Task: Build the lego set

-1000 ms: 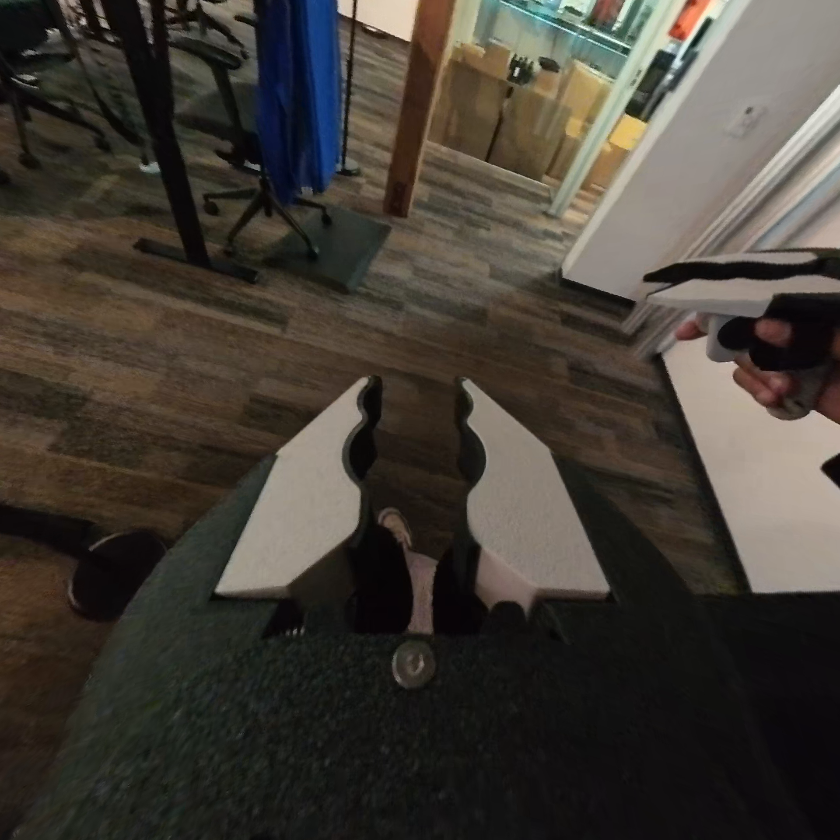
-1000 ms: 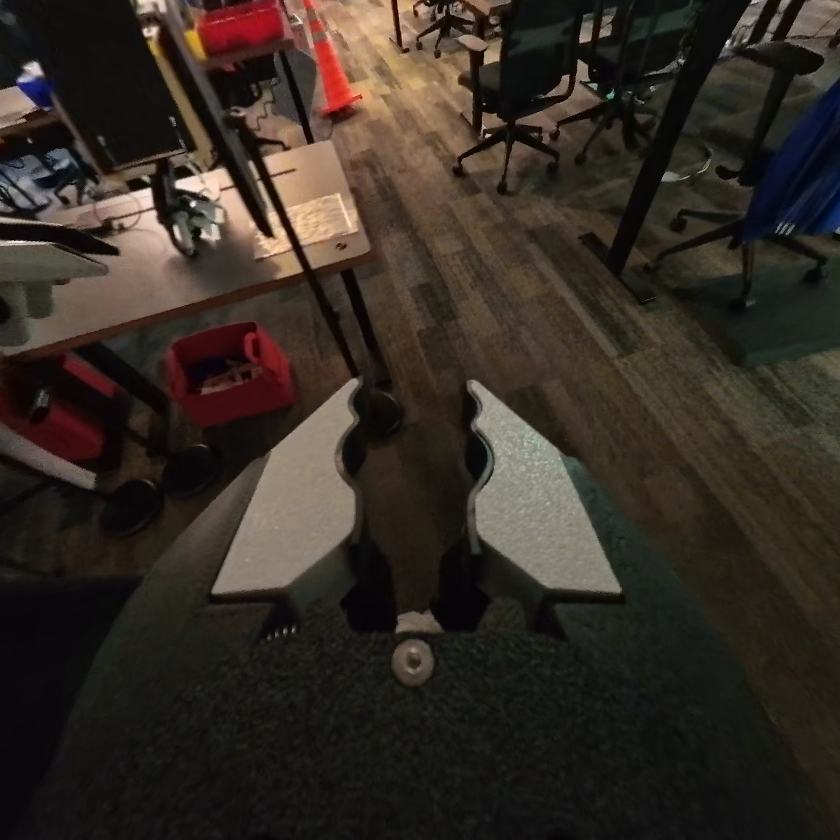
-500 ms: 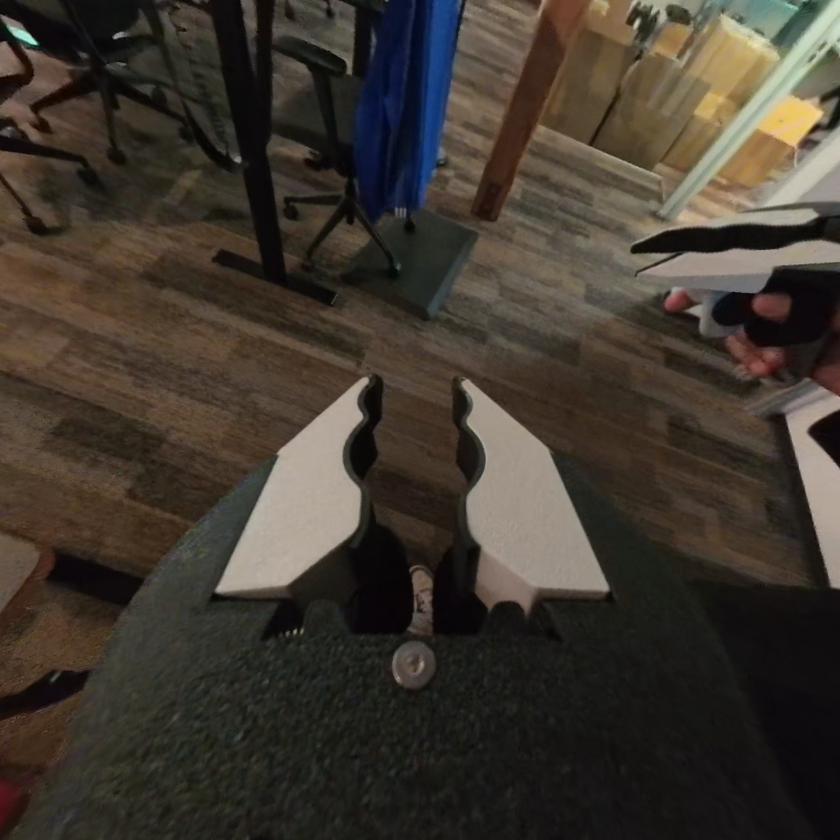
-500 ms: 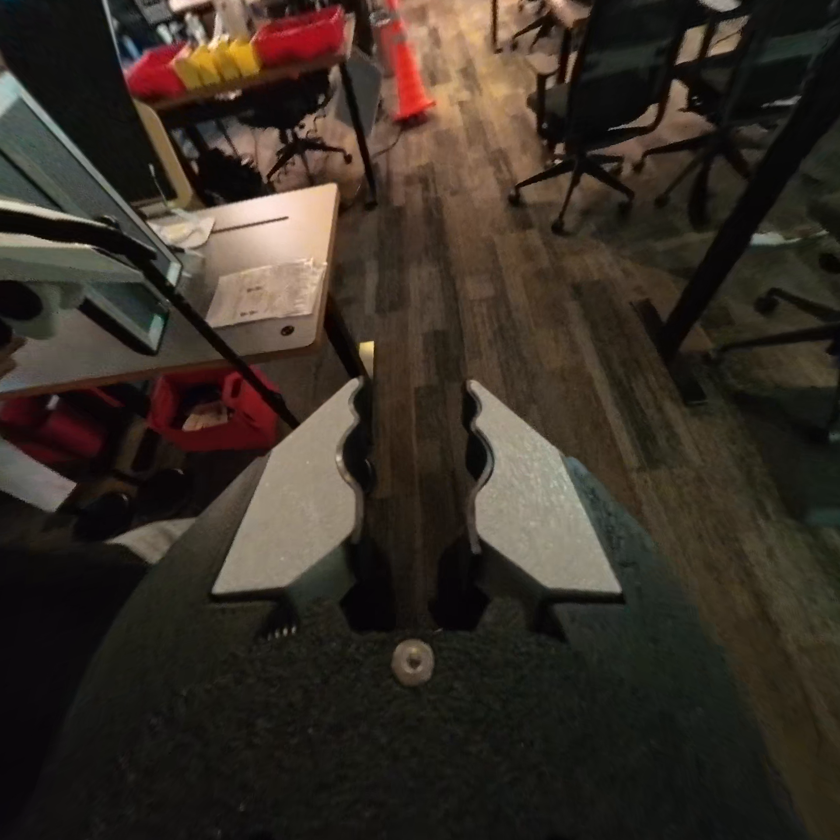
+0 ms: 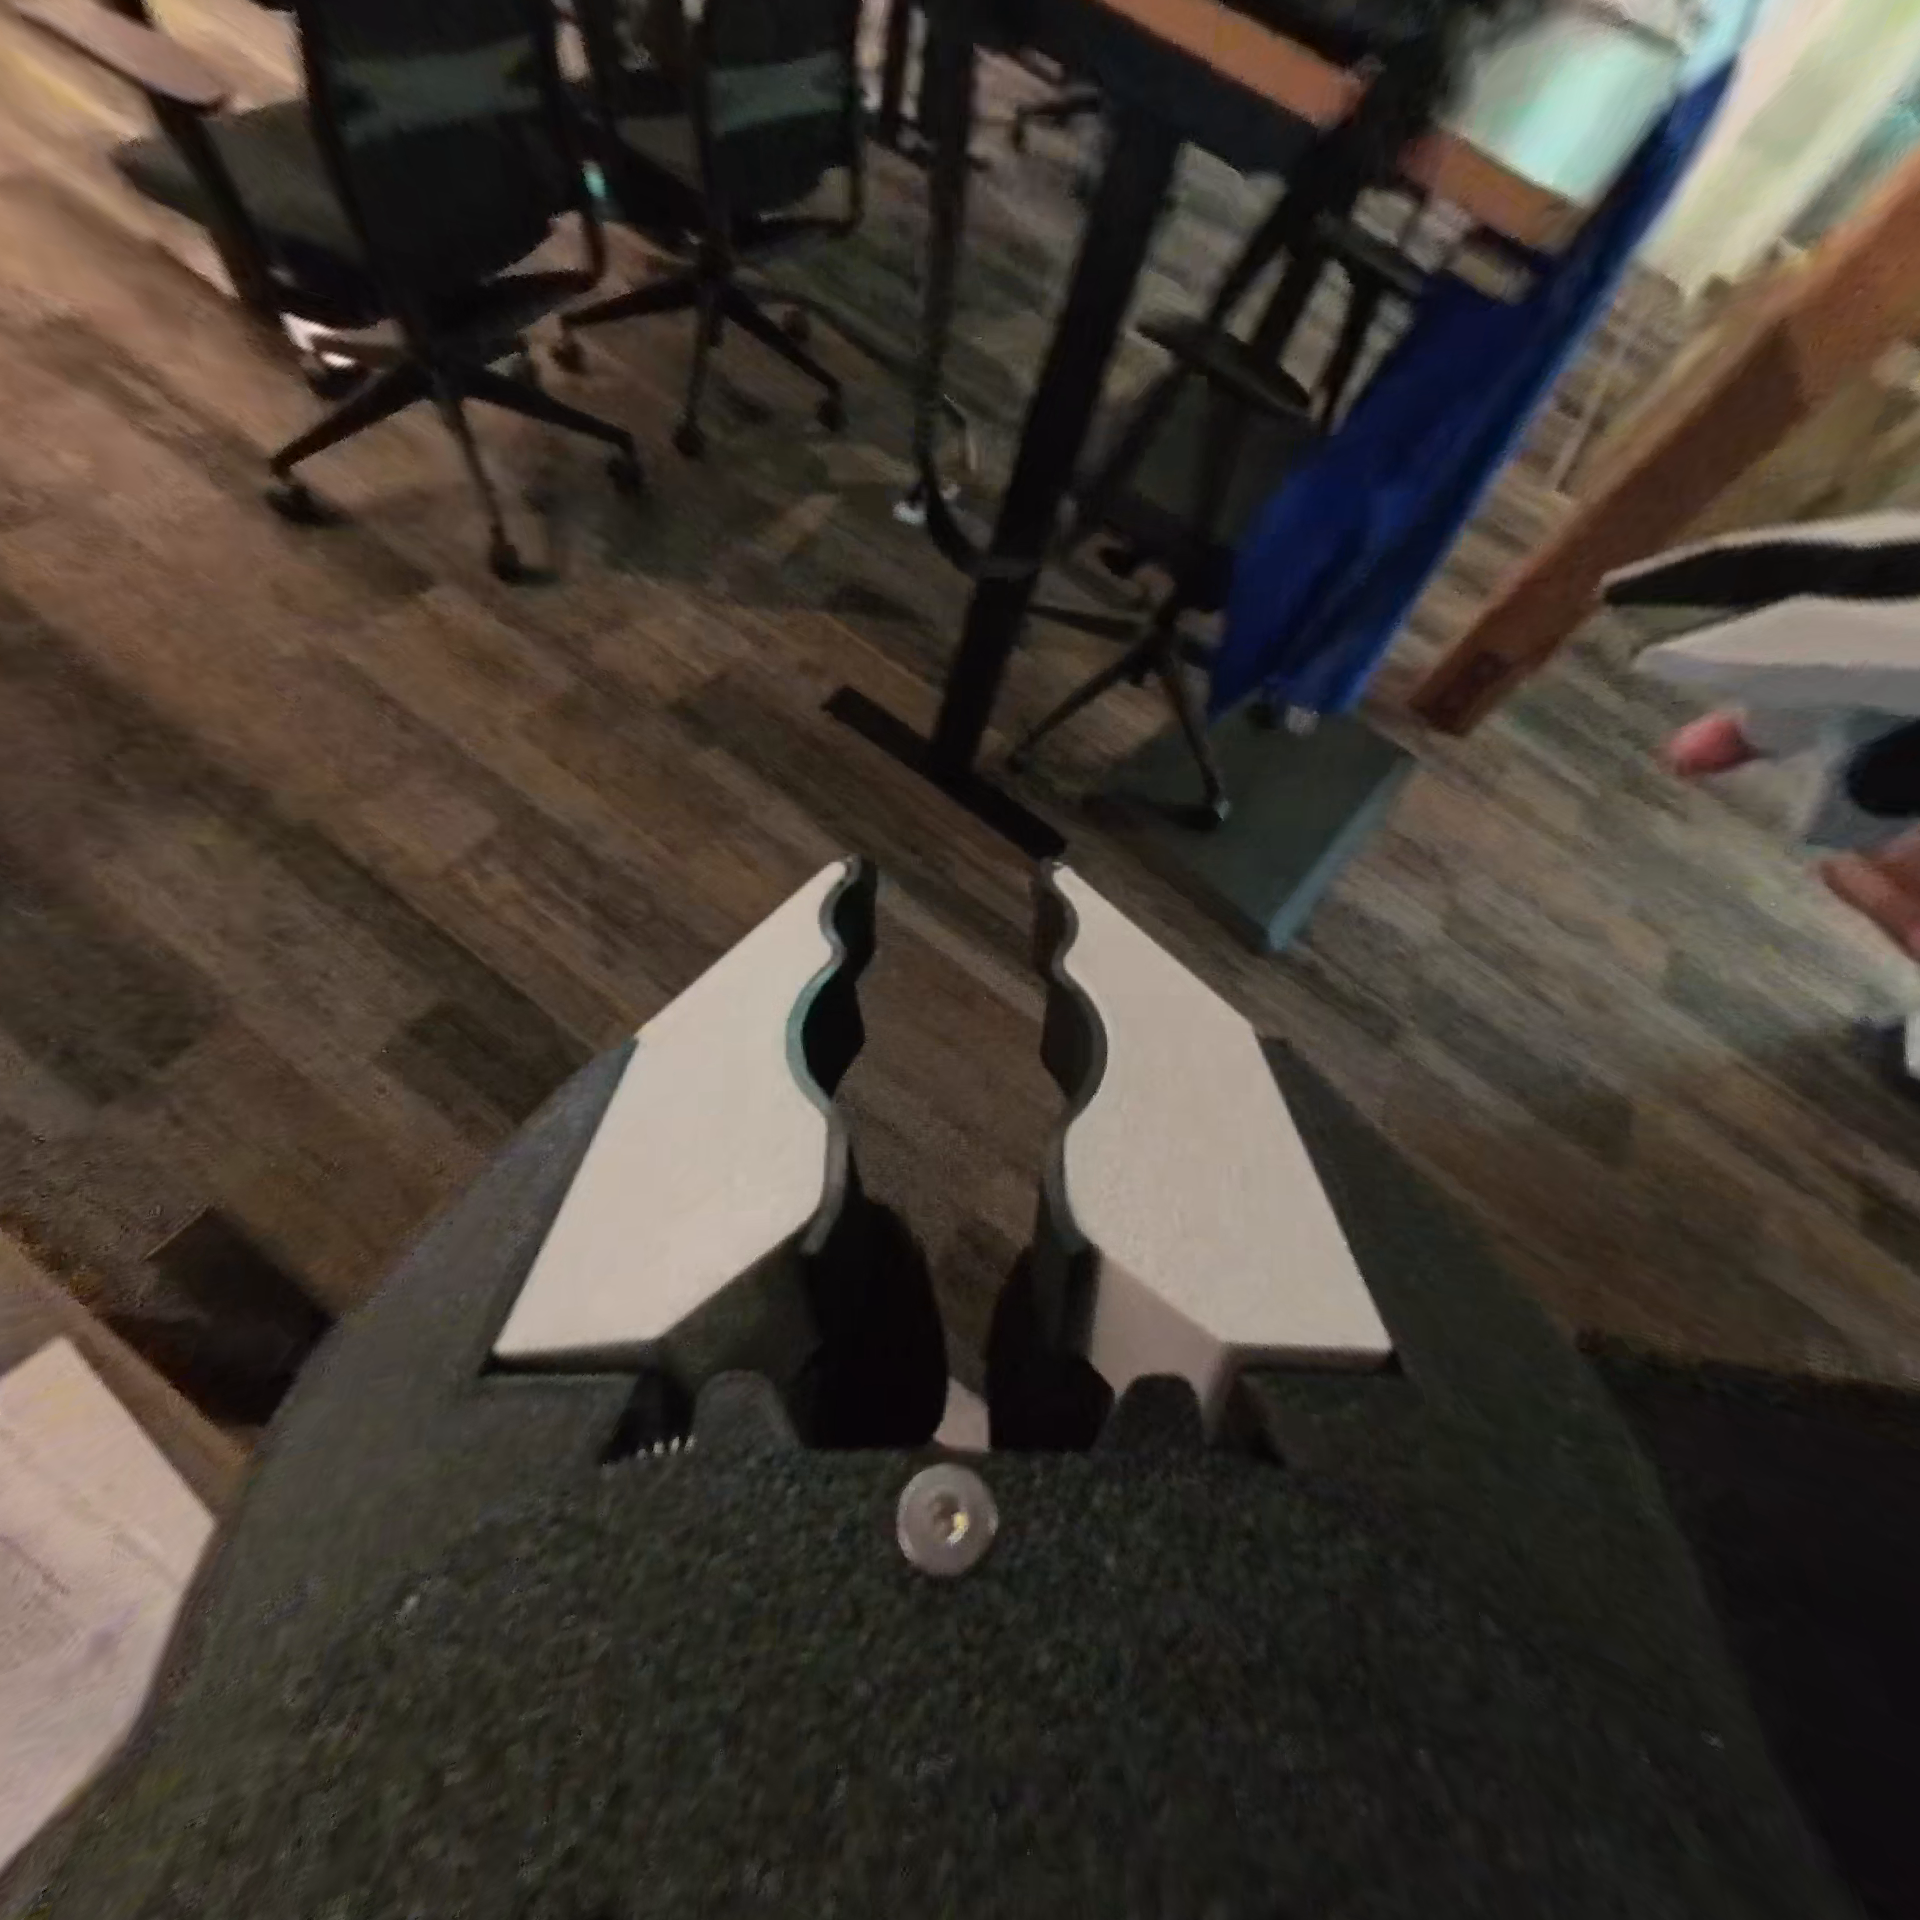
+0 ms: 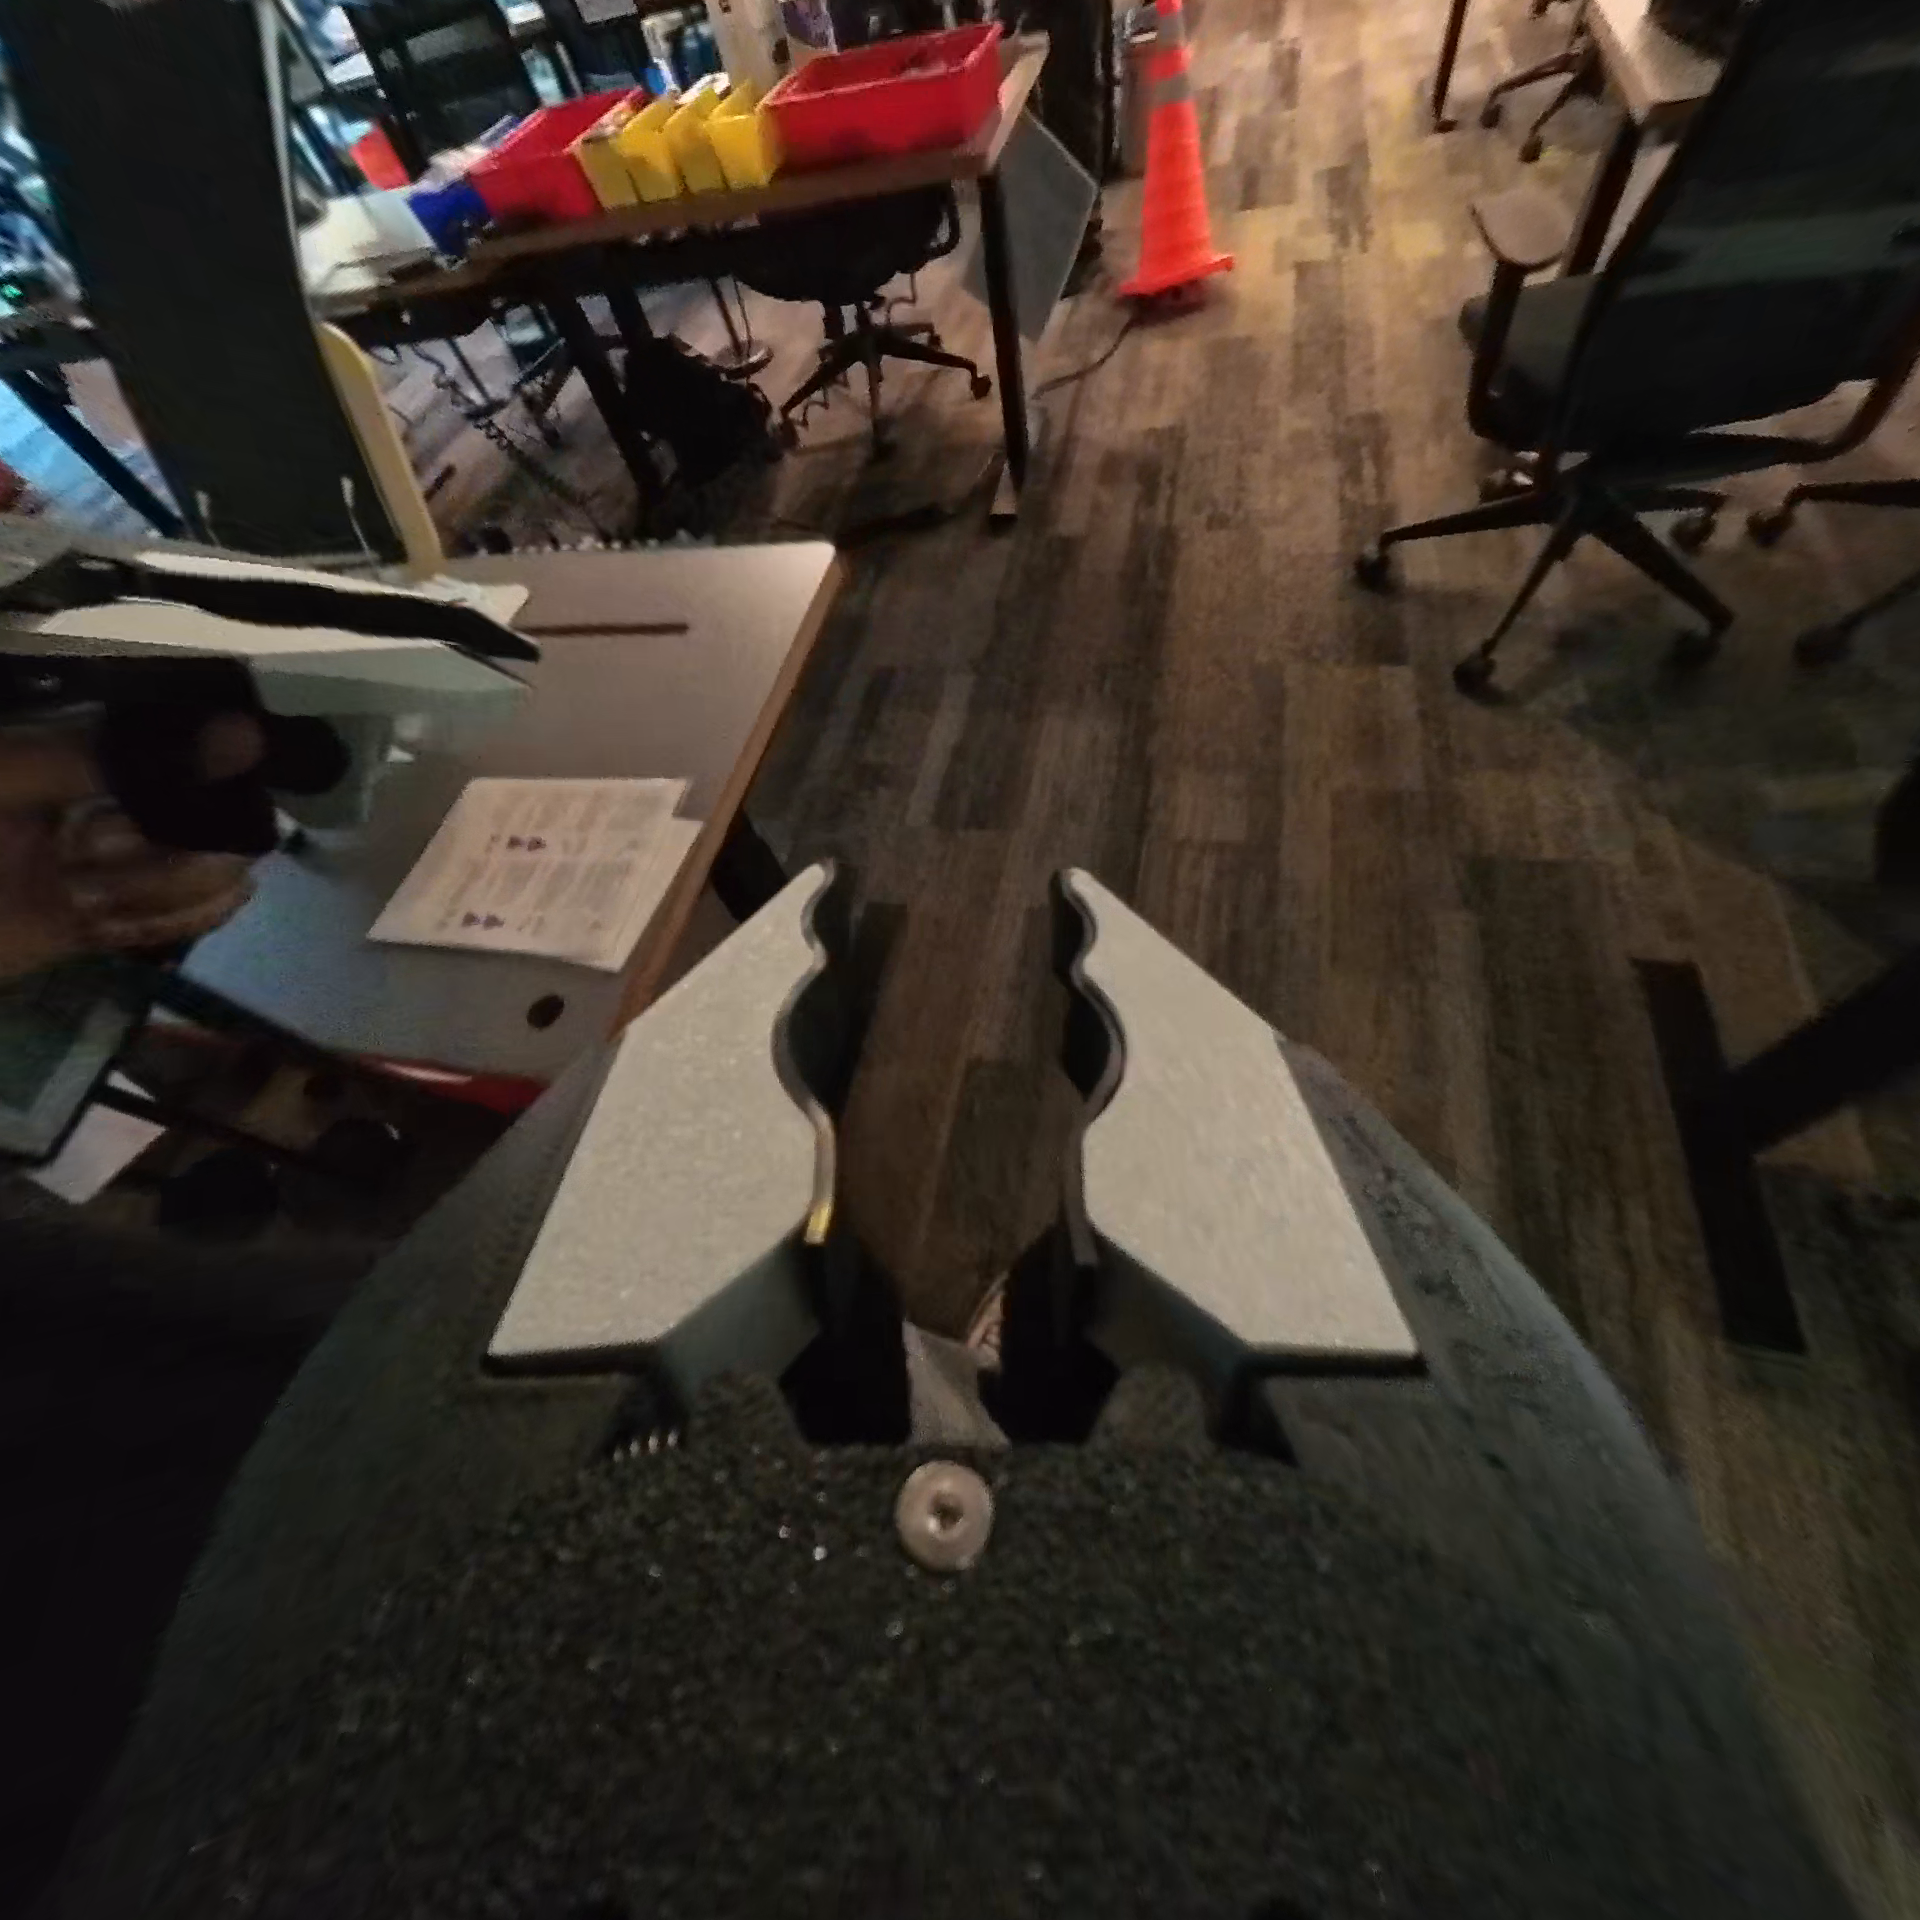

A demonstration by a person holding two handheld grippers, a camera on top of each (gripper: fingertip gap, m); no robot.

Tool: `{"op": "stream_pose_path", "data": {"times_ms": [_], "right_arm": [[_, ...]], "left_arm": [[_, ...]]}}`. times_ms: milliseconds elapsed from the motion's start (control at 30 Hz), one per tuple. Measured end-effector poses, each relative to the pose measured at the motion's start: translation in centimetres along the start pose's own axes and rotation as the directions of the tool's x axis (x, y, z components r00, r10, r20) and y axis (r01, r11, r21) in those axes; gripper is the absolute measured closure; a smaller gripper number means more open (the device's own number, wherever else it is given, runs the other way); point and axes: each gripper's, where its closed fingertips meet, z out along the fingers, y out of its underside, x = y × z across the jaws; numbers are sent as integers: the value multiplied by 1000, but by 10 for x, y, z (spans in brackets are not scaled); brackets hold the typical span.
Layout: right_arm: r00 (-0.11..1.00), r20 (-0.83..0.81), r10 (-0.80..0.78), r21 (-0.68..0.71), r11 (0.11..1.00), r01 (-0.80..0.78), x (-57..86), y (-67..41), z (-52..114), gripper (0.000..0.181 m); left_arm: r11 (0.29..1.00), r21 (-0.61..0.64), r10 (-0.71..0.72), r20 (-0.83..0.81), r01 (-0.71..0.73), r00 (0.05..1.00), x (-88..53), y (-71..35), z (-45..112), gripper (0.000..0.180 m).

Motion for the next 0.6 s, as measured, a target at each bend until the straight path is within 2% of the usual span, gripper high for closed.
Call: {"op": "stream_pose_path", "data": {"times_ms": [100,267,600], "right_arm": [[999,45,-20,22,1000,19,32,-58,63,143],[995,55,-89,-33,995,91,99,-123,167,143],[988,146,-43,-78,995,55,231,-200,431,142]], "left_arm": [[992,89,-90,41,86,995,-66,-64,26,152],[974,126,-200,91,188,976,-155,-117,77,153],[979,77,-199,196,187,960,-334,-195,231,152]]}}
